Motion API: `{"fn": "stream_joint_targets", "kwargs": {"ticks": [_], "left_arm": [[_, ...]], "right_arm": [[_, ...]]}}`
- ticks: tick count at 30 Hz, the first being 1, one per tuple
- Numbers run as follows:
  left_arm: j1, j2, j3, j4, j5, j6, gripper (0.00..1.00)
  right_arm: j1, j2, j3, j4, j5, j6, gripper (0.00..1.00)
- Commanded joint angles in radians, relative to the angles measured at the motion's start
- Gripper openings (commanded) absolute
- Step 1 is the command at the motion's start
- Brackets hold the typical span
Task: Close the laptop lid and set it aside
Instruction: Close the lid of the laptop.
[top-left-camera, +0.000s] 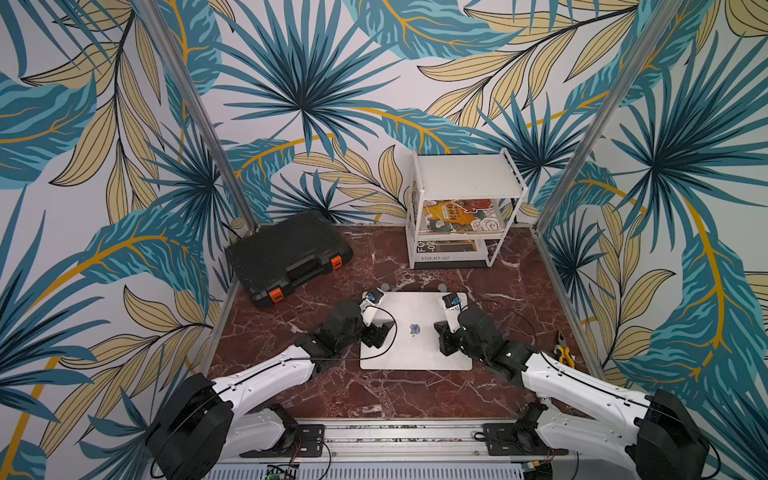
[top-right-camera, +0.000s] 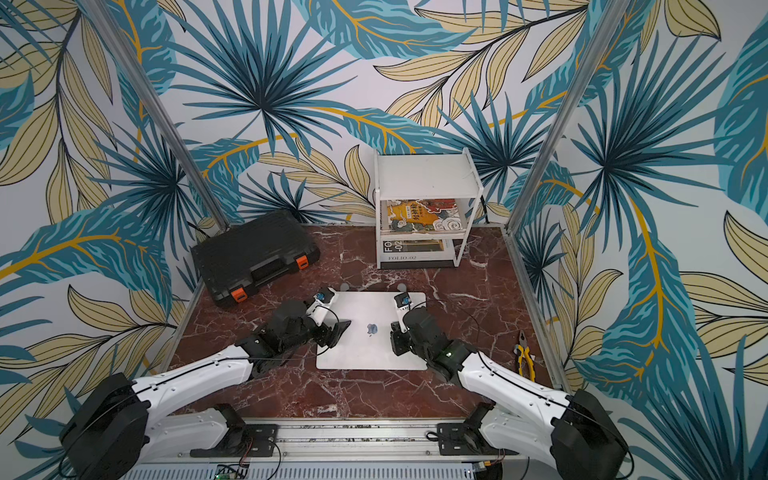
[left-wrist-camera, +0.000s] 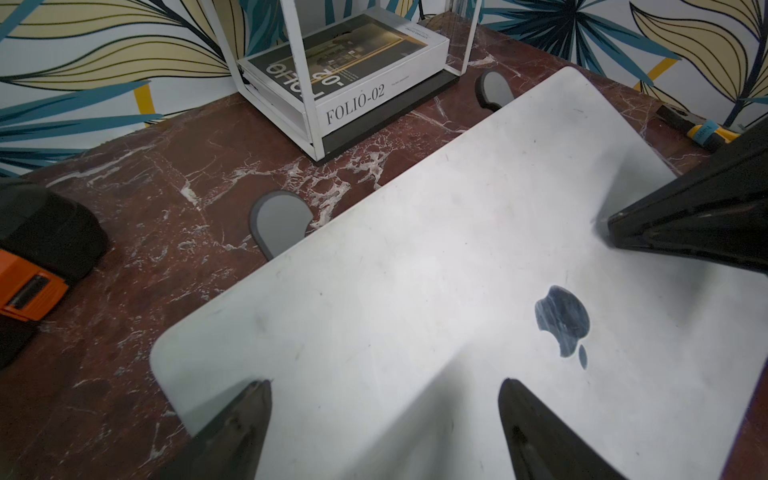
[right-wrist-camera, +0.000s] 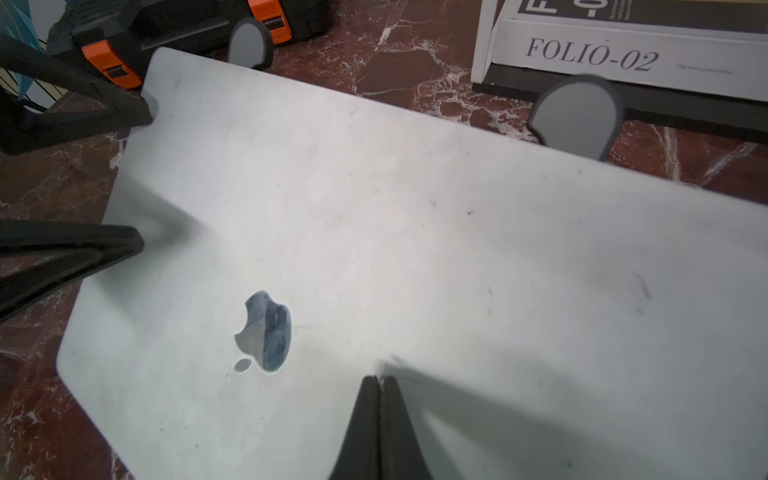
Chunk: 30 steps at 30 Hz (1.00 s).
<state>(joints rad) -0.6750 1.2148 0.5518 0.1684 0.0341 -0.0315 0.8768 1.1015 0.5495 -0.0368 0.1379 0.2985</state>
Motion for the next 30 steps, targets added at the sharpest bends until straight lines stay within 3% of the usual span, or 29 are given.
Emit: {"fn": "stream_joint_targets", "kwargs": {"ticks": [1,10,17,22,30], "left_arm": [[0.01,0.045,-0.011,-0.006,0.001,-0.03,0.88],[0.011,0.077,0.008,-0.047,-0.027,-0.04,0.85],[0.015,0.033,0.038,-0.094,-0.003,-0.051,0.86],[0.045,-0.073,0.065,-0.171,0.023,-0.049,0.89],[0.206,-0.268,0.042,-0.166,0.139,-0.064,0.94]], "right_arm": [[0.003,0.036,-0.015,0.044,0.012,0.028,0.01],[0.003,0.063,-0.016,0.073,0.023,0.05,0.01],[0.002,-0.02,-0.008,0.0,0.064,0.043,0.05],[0.001,-0.118,0.017,-0.09,0.092,0.029,0.22],[-0.061,-0.2,0.156,-0.289,0.118,0.044,0.42]]}}
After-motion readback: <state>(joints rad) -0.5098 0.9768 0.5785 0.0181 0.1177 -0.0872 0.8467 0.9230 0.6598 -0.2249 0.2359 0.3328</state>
